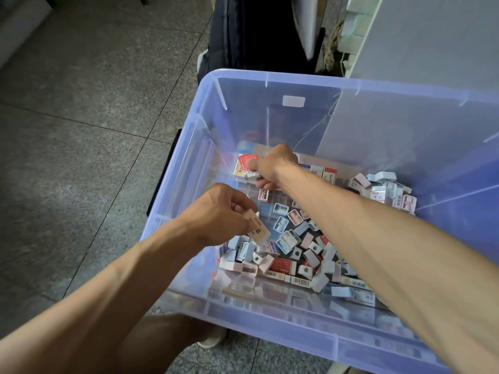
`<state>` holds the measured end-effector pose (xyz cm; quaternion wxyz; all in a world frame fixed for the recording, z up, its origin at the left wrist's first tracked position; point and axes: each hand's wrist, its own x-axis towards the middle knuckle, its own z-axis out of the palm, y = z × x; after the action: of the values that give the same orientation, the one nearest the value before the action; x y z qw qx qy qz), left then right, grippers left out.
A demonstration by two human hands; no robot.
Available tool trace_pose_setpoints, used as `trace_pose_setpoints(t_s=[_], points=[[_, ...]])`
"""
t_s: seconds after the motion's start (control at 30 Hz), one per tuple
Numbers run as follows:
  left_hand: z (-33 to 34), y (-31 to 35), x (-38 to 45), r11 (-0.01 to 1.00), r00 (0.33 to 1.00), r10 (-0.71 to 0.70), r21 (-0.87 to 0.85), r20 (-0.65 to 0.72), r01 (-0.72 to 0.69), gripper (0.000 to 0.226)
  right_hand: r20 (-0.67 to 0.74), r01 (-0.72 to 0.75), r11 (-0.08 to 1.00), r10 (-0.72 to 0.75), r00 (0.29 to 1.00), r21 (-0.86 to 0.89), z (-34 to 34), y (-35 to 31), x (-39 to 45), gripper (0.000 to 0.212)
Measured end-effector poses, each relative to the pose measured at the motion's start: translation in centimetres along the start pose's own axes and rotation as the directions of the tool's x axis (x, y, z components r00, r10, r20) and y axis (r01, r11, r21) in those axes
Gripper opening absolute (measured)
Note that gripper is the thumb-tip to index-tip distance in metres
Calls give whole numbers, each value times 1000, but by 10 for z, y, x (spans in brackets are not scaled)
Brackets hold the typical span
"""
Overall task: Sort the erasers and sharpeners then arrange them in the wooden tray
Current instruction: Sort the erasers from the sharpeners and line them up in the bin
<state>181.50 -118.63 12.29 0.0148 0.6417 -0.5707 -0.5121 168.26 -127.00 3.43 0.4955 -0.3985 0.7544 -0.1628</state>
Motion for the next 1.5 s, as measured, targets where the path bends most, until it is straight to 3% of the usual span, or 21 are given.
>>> trace_pose_setpoints(t_s=[0.2, 0.37, 0.7, 0.83, 0.93, 1.0, 1.17, 1.3, 1.37, 1.5], points=[[-1, 1, 0, 1000, 1000, -5, -16, -19, 5, 21, 95, 15, 988, -29, 995, 153, 7, -5, 0, 23], [-1, 4, 2, 1000, 1000, -8, -28, -18, 7, 22, -100, 40, 995, -49, 994, -93, -11, 15, 5, 38], [-1, 5, 4, 999, 999, -9, -36, -37, 7, 22, -27, 66, 988, -63, 998, 140, -6, 9, -2, 23], [-1, 5, 5, 999, 1000, -7, -48, -29, 6, 23, -52, 209, 974, -215, 975, -92, -9, 16, -12, 15], [-1, 4, 5, 999, 1000, -6, -47, -28, 5, 22, -12, 425, 854, -449, 894, -300, -9, 24, -17, 25], [-1, 4, 5, 999, 1000, -3, -41, -26, 2, 20, -1, 507, 773, -549, 836, -380, -8, 26, -14, 18], [-2, 3, 9, 998, 999, 8, -56, -37, -10, 21, 24, 473, 737, -529, 848, -484, -13, 19, -7, 18], [-1, 6, 10, 997, 999, 36, -65, -38, -38, 23, 22, 445, 854, -457, 889, -271, -37, 20, -28, 6], [1, 7, 9, 995, 997, 62, -70, -41, -64, 23, 177, 382, 918, -360, 916, -108, -53, 25, -50, 15], [2, 13, 8, 987, 990, 138, -77, -35, -141, 22, 423, 223, 971, -238, 874, 86, -83, 45, -95, 10]])
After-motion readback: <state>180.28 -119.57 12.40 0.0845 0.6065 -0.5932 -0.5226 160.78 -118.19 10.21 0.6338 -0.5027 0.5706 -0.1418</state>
